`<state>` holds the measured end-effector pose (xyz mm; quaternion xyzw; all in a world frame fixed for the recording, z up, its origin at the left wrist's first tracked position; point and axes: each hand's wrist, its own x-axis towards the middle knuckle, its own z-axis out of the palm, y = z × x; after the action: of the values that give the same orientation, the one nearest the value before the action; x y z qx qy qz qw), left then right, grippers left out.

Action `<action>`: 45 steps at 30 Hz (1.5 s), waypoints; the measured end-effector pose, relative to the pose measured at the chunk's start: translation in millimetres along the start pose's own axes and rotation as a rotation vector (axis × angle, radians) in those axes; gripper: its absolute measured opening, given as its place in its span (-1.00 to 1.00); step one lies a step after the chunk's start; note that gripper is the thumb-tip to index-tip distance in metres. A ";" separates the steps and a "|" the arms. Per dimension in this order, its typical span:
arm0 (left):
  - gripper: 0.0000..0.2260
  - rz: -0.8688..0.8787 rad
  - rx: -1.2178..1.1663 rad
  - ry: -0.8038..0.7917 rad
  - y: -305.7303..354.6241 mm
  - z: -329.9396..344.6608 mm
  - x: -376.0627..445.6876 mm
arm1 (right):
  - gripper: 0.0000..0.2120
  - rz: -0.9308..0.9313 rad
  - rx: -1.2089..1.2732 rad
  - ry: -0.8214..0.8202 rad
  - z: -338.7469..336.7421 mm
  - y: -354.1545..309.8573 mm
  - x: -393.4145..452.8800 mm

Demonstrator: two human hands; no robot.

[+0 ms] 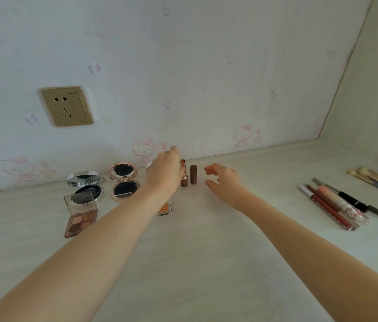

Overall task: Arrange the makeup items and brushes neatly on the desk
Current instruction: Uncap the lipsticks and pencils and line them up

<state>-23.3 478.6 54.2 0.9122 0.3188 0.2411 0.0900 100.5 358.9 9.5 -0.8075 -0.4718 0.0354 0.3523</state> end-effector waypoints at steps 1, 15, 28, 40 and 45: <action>-0.76 0.042 0.043 0.027 1.0 -3.5 -3.8 | -0.66 -0.024 -0.044 0.001 -4.3 -0.2 -5.3; -0.90 0.390 0.171 0.076 74.5 11.3 -60.7 | -0.68 -0.114 -0.416 0.064 -82.0 35.7 -111.0; -0.78 0.516 -0.039 -0.113 180.8 78.8 -71.1 | -0.73 0.057 -0.530 0.190 -154.1 118.9 -176.6; -0.78 0.547 -0.253 -0.266 261.3 120.6 -38.3 | -0.76 0.230 -0.564 0.268 -183.7 184.9 -178.2; -0.69 0.547 -0.213 -0.290 279.1 133.8 -25.0 | -0.78 0.222 -0.559 0.276 -184.9 189.2 -172.1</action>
<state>176.4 243.8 17.3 0.9743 0.0186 0.1559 0.1612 216.9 66.5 -13.3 -0.9165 -0.3201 -0.1673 0.1716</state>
